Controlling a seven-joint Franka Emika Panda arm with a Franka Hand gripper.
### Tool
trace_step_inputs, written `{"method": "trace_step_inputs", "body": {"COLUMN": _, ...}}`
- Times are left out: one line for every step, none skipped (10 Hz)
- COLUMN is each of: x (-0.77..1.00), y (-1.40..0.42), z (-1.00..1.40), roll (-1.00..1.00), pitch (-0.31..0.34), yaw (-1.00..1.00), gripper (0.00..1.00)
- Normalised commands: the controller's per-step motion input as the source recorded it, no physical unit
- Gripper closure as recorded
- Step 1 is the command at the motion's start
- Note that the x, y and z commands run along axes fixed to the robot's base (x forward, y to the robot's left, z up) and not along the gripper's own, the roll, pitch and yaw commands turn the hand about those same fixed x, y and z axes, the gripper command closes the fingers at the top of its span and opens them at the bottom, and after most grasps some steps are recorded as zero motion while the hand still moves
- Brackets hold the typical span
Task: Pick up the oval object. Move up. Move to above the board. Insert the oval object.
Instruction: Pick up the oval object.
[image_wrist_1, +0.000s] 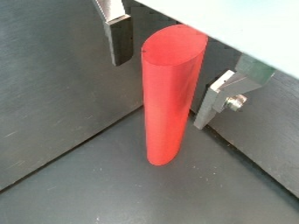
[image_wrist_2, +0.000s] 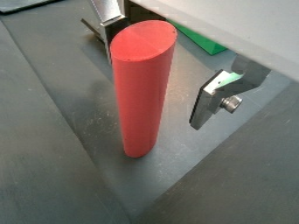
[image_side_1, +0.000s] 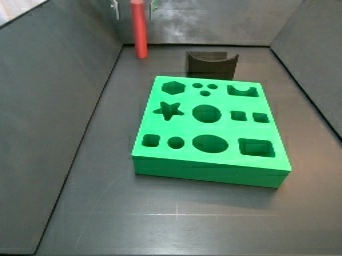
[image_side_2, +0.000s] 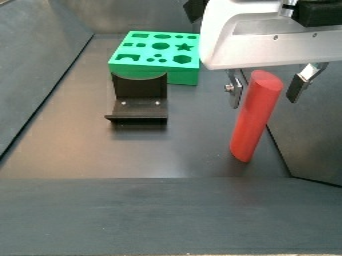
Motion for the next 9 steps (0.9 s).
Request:
{"method": "trace_step_inputs", "body": {"x": 0.00, "y": 0.08, "z": 0.00, "roll": -0.01, "pitch": 0.000, "yaw": 0.00, "gripper": 0.00}}
{"method": "trace_step_inputs", "body": {"x": 0.00, "y": 0.00, "z": 0.00, "roll": 0.00, "pitch": 0.000, "yaw": 0.00, "gripper": 0.00}}
{"method": "trace_step_inputs", "body": {"x": 0.00, "y": 0.00, "z": 0.00, "roll": 0.00, "pitch": 0.000, "yaw": 0.00, "gripper": 1.00}}
{"method": "trace_step_inputs", "body": {"x": 0.00, "y": 0.00, "z": 0.00, "roll": 0.00, "pitch": 0.000, "yaw": 0.00, "gripper": 1.00}}
{"method": "trace_step_inputs", "body": {"x": 0.00, "y": 0.00, "z": 0.00, "roll": 0.00, "pitch": 0.000, "yaw": 0.00, "gripper": 1.00}}
{"method": "trace_step_inputs", "body": {"x": 0.00, "y": 0.00, "z": 0.00, "roll": 0.00, "pitch": 0.000, "yaw": 0.00, "gripper": 1.00}}
{"method": "trace_step_inputs", "body": {"x": 0.00, "y": 0.00, "z": 0.00, "roll": 0.00, "pitch": 0.000, "yaw": 0.00, "gripper": 1.00}}
{"method": "trace_step_inputs", "body": {"x": 0.00, "y": 0.00, "z": 0.00, "roll": 0.00, "pitch": 0.000, "yaw": 0.00, "gripper": 1.00}}
{"method": "trace_step_inputs", "body": {"x": 0.00, "y": 0.00, "z": 0.00, "roll": 0.00, "pitch": 0.000, "yaw": 0.00, "gripper": 1.00}}
